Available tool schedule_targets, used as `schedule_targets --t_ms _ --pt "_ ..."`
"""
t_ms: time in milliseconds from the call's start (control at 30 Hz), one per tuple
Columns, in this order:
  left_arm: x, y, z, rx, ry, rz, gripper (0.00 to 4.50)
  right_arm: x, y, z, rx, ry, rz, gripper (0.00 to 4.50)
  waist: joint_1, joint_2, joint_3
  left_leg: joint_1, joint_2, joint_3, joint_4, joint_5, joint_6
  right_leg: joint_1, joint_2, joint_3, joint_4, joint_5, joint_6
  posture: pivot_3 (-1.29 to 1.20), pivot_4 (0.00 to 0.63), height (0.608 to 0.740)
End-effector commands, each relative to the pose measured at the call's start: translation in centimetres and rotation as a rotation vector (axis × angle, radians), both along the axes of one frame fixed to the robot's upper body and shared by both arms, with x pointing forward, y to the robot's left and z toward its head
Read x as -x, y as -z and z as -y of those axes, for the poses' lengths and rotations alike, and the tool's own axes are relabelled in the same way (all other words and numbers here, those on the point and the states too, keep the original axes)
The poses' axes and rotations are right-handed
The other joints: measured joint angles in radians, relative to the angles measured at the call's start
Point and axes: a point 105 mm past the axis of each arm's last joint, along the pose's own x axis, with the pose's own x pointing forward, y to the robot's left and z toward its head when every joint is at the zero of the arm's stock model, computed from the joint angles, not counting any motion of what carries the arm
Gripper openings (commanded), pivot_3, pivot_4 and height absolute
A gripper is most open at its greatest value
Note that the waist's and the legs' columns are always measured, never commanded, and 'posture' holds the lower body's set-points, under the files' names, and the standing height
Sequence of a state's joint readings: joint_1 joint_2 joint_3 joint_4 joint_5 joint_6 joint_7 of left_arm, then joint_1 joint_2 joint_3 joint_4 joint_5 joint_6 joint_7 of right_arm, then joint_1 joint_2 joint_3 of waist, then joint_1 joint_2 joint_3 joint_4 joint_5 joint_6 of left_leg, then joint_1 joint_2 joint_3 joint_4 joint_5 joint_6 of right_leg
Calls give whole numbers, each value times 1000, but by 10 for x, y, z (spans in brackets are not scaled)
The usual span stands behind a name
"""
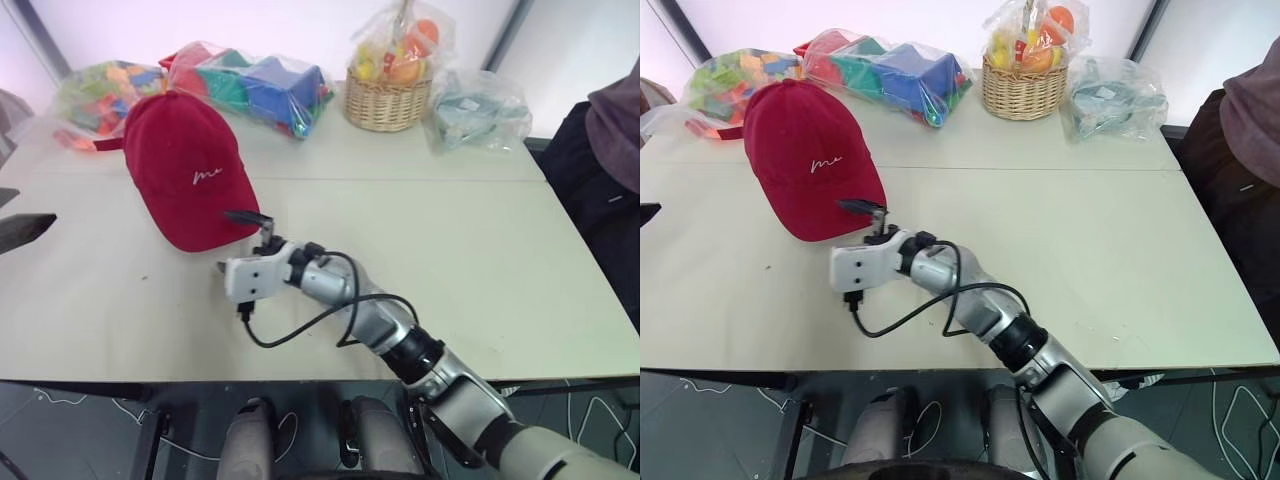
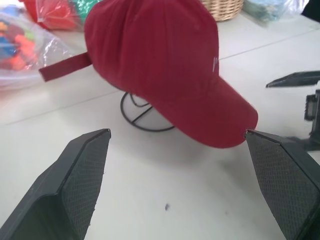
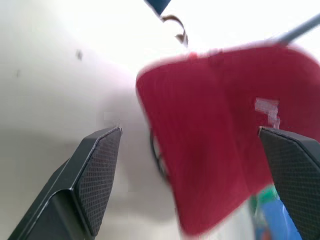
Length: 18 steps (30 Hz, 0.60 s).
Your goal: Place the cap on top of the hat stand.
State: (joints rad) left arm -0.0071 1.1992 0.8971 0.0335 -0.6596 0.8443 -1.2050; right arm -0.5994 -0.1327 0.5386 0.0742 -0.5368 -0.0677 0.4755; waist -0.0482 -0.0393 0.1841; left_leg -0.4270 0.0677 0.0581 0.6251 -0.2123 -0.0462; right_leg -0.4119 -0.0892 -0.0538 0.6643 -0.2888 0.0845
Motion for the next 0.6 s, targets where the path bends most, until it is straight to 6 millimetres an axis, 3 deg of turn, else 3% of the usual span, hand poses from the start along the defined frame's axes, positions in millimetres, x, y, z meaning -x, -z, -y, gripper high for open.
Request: schedule_targets --t_ms 33,267,433,500,600 --pt "10 -16 -5 -52 -18 41 4500 -3 -19 42 -68 53 -71 4452 5 -1 -1 0 0 0 0 0 0 0 0 0 0 0 0 0 150 740" --pt "18 -12 -12 -75 -57 32 4500 2 -29 151 -206 70 -571 4452 4 -1 -1 1 0 0 0 0 0 1 0 0 0 0 0 0 150 740" --pt "17 -3 -15 -62 -93 41 4500 -15 -41 235 -270 116 -920 4452 4 3 2 1 0 1 0 0 0 1 0 0 -1 0 0 0 150 740" --pt "17 4 -17 -52 -118 40 4500 -24 -52 259 -337 130 -1004 4452 3 5 3 2 0 1 0 0 1 1 0 0 -1 -1 -1 0 150 740" --pt "19 15 -20 -51 -156 28 4500 -35 -66 275 -418 138 -1029 4452 0 6 4 1 0 2 -2 0 1 -1 0 0 -1 -1 -2 0 150 740"
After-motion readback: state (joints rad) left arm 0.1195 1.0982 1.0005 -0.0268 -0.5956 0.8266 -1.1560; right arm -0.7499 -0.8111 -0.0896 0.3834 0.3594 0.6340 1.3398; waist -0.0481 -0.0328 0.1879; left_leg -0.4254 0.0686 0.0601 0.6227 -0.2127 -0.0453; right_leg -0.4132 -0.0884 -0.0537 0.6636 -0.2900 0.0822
